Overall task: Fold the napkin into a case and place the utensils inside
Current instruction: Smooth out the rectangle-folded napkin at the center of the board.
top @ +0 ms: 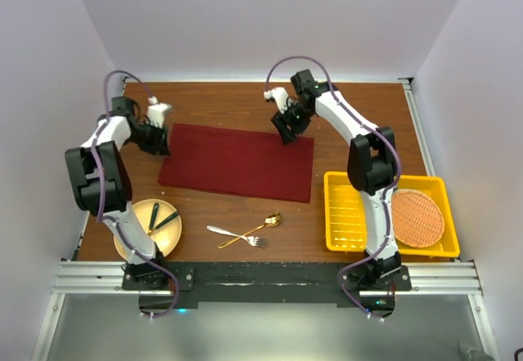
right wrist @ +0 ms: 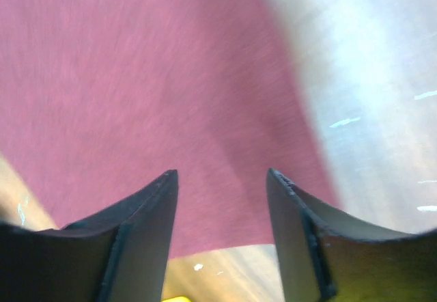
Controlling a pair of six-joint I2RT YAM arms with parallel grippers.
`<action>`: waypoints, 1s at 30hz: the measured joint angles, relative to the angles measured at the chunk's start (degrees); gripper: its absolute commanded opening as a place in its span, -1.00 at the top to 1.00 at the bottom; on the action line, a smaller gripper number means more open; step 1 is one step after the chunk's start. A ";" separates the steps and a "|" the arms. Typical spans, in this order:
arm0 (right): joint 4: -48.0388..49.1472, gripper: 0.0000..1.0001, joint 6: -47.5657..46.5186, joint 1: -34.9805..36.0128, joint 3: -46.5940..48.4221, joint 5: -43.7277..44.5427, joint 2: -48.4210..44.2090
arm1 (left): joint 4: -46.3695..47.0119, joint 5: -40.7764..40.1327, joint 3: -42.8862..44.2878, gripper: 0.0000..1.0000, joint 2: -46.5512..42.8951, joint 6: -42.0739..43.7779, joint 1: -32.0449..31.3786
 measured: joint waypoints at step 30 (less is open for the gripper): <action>63.01 -0.96 75.01 4.81 -21.84 -19.76 -1.95 | 64.87 13.75 -15.58 -1.00 -2.91 -75.30 -15.54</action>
